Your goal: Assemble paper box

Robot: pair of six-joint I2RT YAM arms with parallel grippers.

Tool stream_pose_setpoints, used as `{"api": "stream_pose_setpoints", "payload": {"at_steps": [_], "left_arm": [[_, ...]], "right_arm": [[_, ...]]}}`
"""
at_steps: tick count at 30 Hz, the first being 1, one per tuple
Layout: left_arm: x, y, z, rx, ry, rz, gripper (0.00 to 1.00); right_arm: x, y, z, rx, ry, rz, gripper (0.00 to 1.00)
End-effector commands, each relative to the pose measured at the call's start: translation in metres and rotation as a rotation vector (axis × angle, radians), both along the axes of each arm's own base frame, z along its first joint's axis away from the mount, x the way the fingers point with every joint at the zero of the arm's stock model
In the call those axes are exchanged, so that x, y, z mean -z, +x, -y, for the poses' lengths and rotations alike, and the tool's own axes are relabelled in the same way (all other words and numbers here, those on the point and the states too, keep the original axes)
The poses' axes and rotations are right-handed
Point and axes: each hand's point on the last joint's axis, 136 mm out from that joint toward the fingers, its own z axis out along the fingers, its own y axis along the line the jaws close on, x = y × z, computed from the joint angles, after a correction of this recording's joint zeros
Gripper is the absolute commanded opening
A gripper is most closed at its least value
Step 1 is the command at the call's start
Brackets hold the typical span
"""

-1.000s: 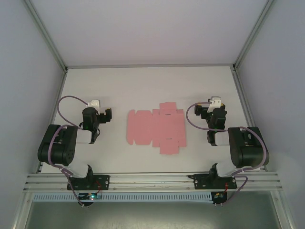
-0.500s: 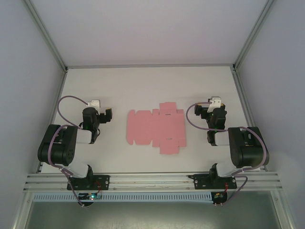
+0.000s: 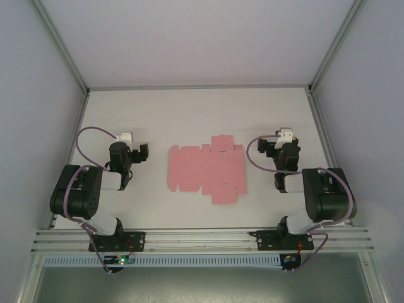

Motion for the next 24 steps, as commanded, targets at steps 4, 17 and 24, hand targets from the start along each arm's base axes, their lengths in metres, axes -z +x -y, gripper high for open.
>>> {"api": "stream_pose_setpoints", "payload": {"at_steps": [4,17,24], "left_arm": [[-0.048,0.014,-0.011,-0.038,0.020,0.008,1.00],[-0.085,-0.041,0.066,0.095,-0.483,-0.280,1.00],[-0.060,-0.057,0.114,0.256,-0.588,-0.449,1.00]], "right_arm": [[-0.021,0.006,0.006,0.068,-0.022,-0.016,0.98],[-0.026,-0.047,-0.151,-0.339,0.420,-0.595,0.70],[0.033,-0.064,-0.185,-0.395,0.458,-0.779,0.63]]}}
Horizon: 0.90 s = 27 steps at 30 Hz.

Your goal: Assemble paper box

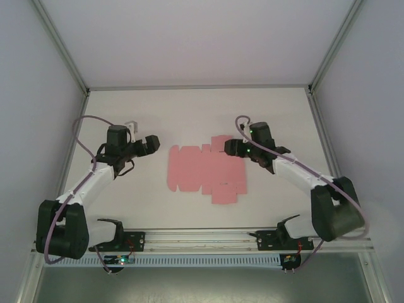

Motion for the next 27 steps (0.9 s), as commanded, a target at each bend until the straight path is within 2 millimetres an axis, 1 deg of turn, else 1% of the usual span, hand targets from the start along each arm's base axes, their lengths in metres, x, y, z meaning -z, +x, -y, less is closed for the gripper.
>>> {"api": "stream_pose_setpoints", "payload": {"at_steps": [1,4,7,8,10,12,15,17,18,20,22,24,26,27], "left_arm": [[0.012,-0.017,0.034,0.118,-0.137,-0.116,1.00],[0.030,-0.022,0.060,0.198,-0.158,-0.185,1.00],[0.043,-0.027,0.087,0.293,-0.197,-0.259,1.00],[0.049,-0.028,0.092,0.316,-0.190,-0.280,1.00],[0.059,-0.028,0.095,0.321,-0.155,-0.318,1.00],[0.062,-0.028,0.104,0.344,-0.183,-0.326,1.00],[0.060,-0.031,0.126,0.413,-0.257,-0.326,0.99],[0.059,-0.035,0.141,0.464,-0.287,-0.329,0.94],[0.059,-0.037,0.147,0.483,-0.297,-0.337,0.90],[0.059,-0.035,0.152,0.486,-0.299,-0.343,0.77],[0.058,-0.032,0.153,0.480,-0.309,-0.329,0.57],[0.052,-0.030,0.155,0.487,-0.324,-0.302,0.37],[0.045,-0.025,0.155,0.479,-0.317,-0.275,0.11],[0.040,-0.022,0.154,0.473,-0.308,-0.254,0.00]], "right_arm": [[0.037,-0.013,-0.001,0.012,0.024,-0.166,0.62],[0.058,-0.009,-0.001,0.014,0.007,-0.195,0.62],[0.073,-0.009,0.003,0.026,-0.009,-0.228,0.60],[0.077,-0.009,0.005,0.033,-0.015,-0.236,0.60],[0.085,-0.011,0.009,0.050,-0.020,-0.250,0.60],[0.092,-0.014,0.013,0.071,-0.016,-0.262,0.60],[0.097,-0.018,0.012,0.071,0.007,-0.268,0.61],[0.099,-0.020,0.010,0.070,0.013,-0.273,0.61],[0.100,-0.020,0.010,0.073,0.015,-0.272,0.61],[0.102,-0.022,0.010,0.075,0.023,-0.273,0.61],[0.102,-0.023,0.009,0.073,0.035,-0.266,0.62],[0.095,-0.022,0.006,0.052,0.051,-0.241,0.63],[0.082,-0.019,0.005,0.030,0.065,-0.204,0.65],[0.069,-0.016,0.006,0.021,0.074,-0.174,0.66]]}}
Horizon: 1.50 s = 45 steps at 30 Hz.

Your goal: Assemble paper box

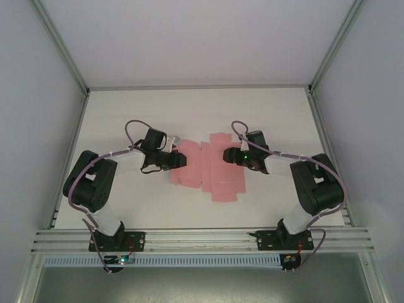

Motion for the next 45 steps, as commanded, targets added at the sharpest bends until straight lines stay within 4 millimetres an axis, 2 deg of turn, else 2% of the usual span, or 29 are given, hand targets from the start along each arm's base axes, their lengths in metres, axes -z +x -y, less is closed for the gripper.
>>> {"api": "stream_pose_setpoints", "payload": {"at_steps": [1,5,8,10,14,17,20,23,24,26,31,34,36,37,38,39,41,42,45], "left_arm": [[-0.035,0.015,0.009,0.008,-0.044,0.126,0.00],[-0.081,0.014,0.012,0.045,-0.098,0.270,0.00],[-0.125,0.002,0.014,0.078,-0.180,0.405,0.00],[-0.151,-0.009,0.014,0.094,-0.224,0.490,0.00],[-0.194,-0.033,0.010,0.111,-0.284,0.621,0.00],[-0.222,-0.057,0.010,0.157,-0.343,0.713,0.00],[-0.239,-0.068,0.003,0.120,-0.334,0.787,0.00],[-0.248,-0.073,-0.005,0.071,-0.325,0.831,0.00],[-0.250,-0.074,-0.008,0.056,-0.320,0.843,0.00],[-0.248,-0.072,-0.013,0.014,-0.301,0.849,0.00],[-0.245,-0.068,-0.018,-0.033,-0.290,0.857,0.00],[-0.236,-0.060,-0.025,-0.095,-0.247,0.844,0.00],[-0.231,-0.059,-0.026,-0.108,-0.237,0.834,0.01],[-0.228,-0.057,-0.028,-0.124,-0.227,0.821,0.24],[-0.224,-0.055,-0.031,-0.143,-0.207,0.808,0.40],[-0.219,-0.053,-0.034,-0.159,-0.175,0.799,0.48],[-0.204,-0.047,-0.049,-0.222,-0.057,0.759,0.91],[-0.197,-0.042,-0.062,-0.276,0.027,0.732,1.00],[-0.188,-0.037,-0.110,-0.418,0.308,0.686,1.00]], "right_arm": [[-0.009,-0.016,0.005,-0.035,0.010,-0.018,0.68],[-0.071,-0.010,0.018,-0.053,0.046,0.133,0.80],[-0.105,-0.016,0.038,-0.027,0.095,0.231,0.83],[-0.121,-0.026,0.044,-0.041,0.153,0.282,0.83],[-0.145,-0.053,0.037,-0.137,0.246,0.399,0.84],[-0.161,-0.065,0.033,-0.180,0.294,0.467,0.88],[-0.181,-0.072,0.027,-0.222,0.354,0.523,0.86],[-0.200,-0.081,0.020,-0.281,0.402,0.577,0.72],[-0.203,-0.084,0.019,-0.292,0.409,0.589,0.65],[-0.208,-0.086,0.019,-0.293,0.410,0.606,0.44],[-0.233,-0.100,0.014,-0.362,0.454,0.701,0.13],[-0.244,-0.104,0.012,-0.385,0.453,0.750,0.00],[-0.249,-0.103,0.013,-0.387,0.440,0.776,0.00],[-0.251,-0.105,0.011,-0.404,0.431,0.792,0.00],[-0.252,-0.103,0.011,-0.404,0.416,0.806,0.00],[-0.252,-0.101,0.011,-0.401,0.393,0.813,0.00],[-0.243,-0.094,0.008,-0.406,0.297,0.799,0.00],[-0.235,-0.089,0.008,-0.406,0.219,0.775,0.00],[-0.204,-0.088,0.000,-0.511,-0.011,0.658,0.00]]}}
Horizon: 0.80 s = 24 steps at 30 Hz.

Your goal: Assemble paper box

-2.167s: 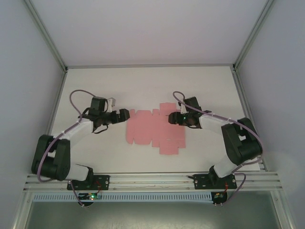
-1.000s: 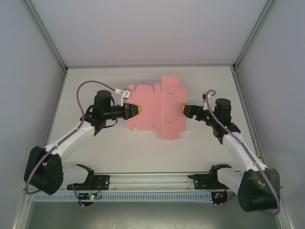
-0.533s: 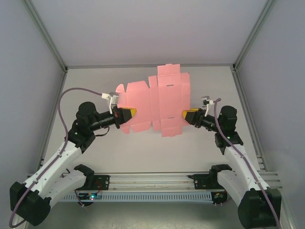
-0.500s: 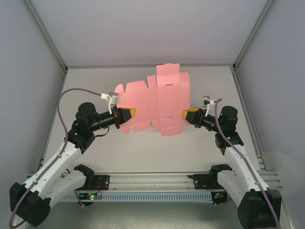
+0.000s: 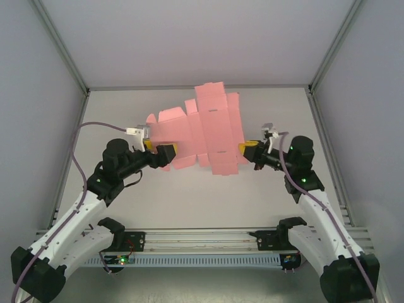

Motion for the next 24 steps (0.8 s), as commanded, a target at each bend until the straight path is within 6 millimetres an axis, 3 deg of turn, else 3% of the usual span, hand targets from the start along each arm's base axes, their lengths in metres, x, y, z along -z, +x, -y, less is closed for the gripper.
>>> {"api": "stream_pose_setpoints", "payload": {"at_steps": [1,4,7,10,13,18,24], "left_arm": [[0.004,0.002,-0.061,-0.281,0.266,-0.054,1.00],[-0.017,0.005,-0.086,-0.402,0.340,-0.039,1.00],[-0.035,0.015,-0.092,-0.472,0.317,-0.032,1.00],[-0.040,0.032,-0.089,-0.496,0.306,-0.055,1.00],[-0.031,0.055,-0.086,-0.494,0.316,-0.109,1.00],[-0.022,0.099,-0.056,-0.315,0.250,-0.159,1.00],[0.014,0.119,-0.036,-0.194,0.282,-0.227,1.00]], "right_arm": [[0.034,-0.005,-0.003,-0.064,-0.344,0.002,0.00],[0.054,-0.025,-0.018,-0.290,-0.547,-0.010,0.00],[0.069,-0.011,-0.019,-0.360,-0.709,-0.058,0.00],[0.075,-0.001,-0.024,-0.501,-0.785,-0.026,0.00],[0.077,0.011,-0.029,-0.603,-0.837,0.081,0.00],[0.064,0.018,-0.034,-0.776,-0.884,0.191,0.00],[0.052,0.028,-0.042,-0.797,-0.870,0.226,0.00]]}}
